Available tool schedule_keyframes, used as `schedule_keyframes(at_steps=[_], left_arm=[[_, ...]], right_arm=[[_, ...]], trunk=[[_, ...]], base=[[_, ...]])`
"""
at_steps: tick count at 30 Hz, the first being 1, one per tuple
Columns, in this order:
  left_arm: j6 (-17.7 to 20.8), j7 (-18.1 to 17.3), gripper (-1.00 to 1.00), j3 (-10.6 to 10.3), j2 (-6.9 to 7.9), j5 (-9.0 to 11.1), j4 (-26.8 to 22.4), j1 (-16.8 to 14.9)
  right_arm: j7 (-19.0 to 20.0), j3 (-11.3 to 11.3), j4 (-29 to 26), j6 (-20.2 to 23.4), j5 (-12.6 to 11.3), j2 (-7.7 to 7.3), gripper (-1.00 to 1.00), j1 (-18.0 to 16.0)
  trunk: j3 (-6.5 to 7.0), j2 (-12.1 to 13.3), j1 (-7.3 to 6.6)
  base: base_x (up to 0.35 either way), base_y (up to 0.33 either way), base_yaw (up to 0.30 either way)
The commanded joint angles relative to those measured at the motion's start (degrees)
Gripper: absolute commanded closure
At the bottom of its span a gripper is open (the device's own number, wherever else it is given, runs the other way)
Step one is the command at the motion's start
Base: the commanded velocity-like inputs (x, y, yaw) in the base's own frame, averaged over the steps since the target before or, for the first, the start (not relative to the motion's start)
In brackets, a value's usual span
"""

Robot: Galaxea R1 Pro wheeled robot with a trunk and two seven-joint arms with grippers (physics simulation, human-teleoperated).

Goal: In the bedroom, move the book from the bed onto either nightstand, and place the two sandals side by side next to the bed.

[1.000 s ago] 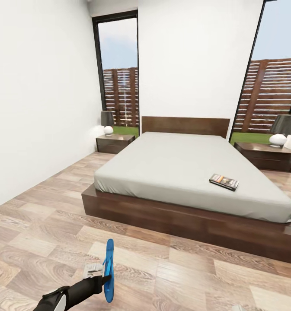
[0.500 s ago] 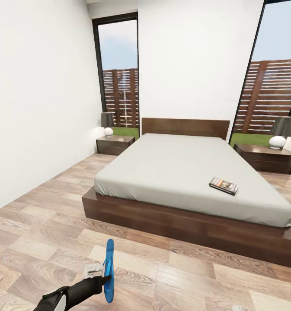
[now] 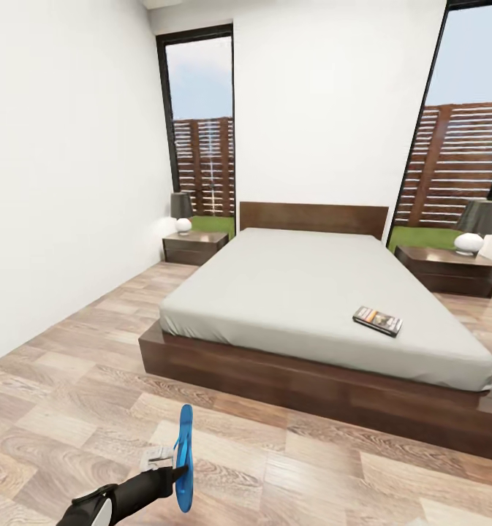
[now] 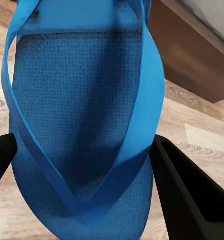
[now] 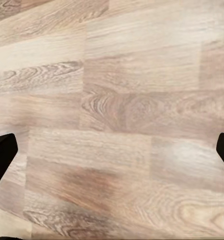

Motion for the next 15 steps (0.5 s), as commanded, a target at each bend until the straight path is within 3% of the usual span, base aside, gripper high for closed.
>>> schedule_keyframes(at_steps=[1, 3, 5, 7, 8, 11, 13, 15], left_arm=[[0.47, -0.23, 1.0, 0.09, -0.01, 0.31, 0.0, -0.02], [0.51, -0.23, 1.0, 0.09, -0.01, 0.31, 0.0, -0.02], [0.5, -0.23, 1.0, 0.09, -0.01, 0.31, 0.0, -0.02], [0.49, -0.23, 1.0, 0.09, -0.01, 0.31, 0.0, -0.02], [0.49, -0.23, 1.0, 0.09, -0.01, 0.31, 0.0, -0.02], [0.47, -0.23, 1.0, 0.09, -0.01, 0.31, 0.0, -0.02], [0.46, -0.17, 1.0, 0.06, -0.01, 0.31, 0.0, -0.02], [0.46, 0.02, 1.0, -0.02, -0.03, 0.31, 0.09, -0.02]], right_arm=[[0.14, -0.06, -0.02, 0.52, -0.5, -0.06, -1.0, -0.03], [2.34, 0.02, 0.06, 0.58, -0.62, -0.16, -1.0, -0.03], [6.96, 0.05, 0.2, 0.66, -0.57, -0.21, -1.0, -0.03], [15.54, -0.01, 0.39, 0.81, -0.23, -0.22, -1.0, -0.03], [23.68, -0.07, 0.52, 0.88, 0.0, -0.19, -1.0, -0.03], [25.74, -0.09, 0.69, 0.85, 0.01, -0.17, -1.0, -0.03], [24.96, -0.05, 0.78, 0.75, 0.04, -0.07, -1.0, -0.03], [20.11, 0.03, 0.93, 0.51, 0.07, 0.07, -1.0, -0.03]], trunk=[[0.13, 0.39, -0.24], [0.48, 1.19, -0.68], [0.84, 1.99, -1.11], [1.2, 2.8, -1.55], [1.38, 3.2, -1.77], [1.92, 4.4, -2.43], [2.28, 5.2, -2.87], [2.64, 6.0, -3.31]], base=[[0.0, 0.0, 0.0], [0.0, 0.0, 0.0], [0.0, 0.0, 0.0], [0.0, 0.0, 0.0], [0.0, 0.0, 0.0], [0.0, 0.0, 0.0], [0.0, 0.0, 0.0], [0.0, 0.0, 0.0]])
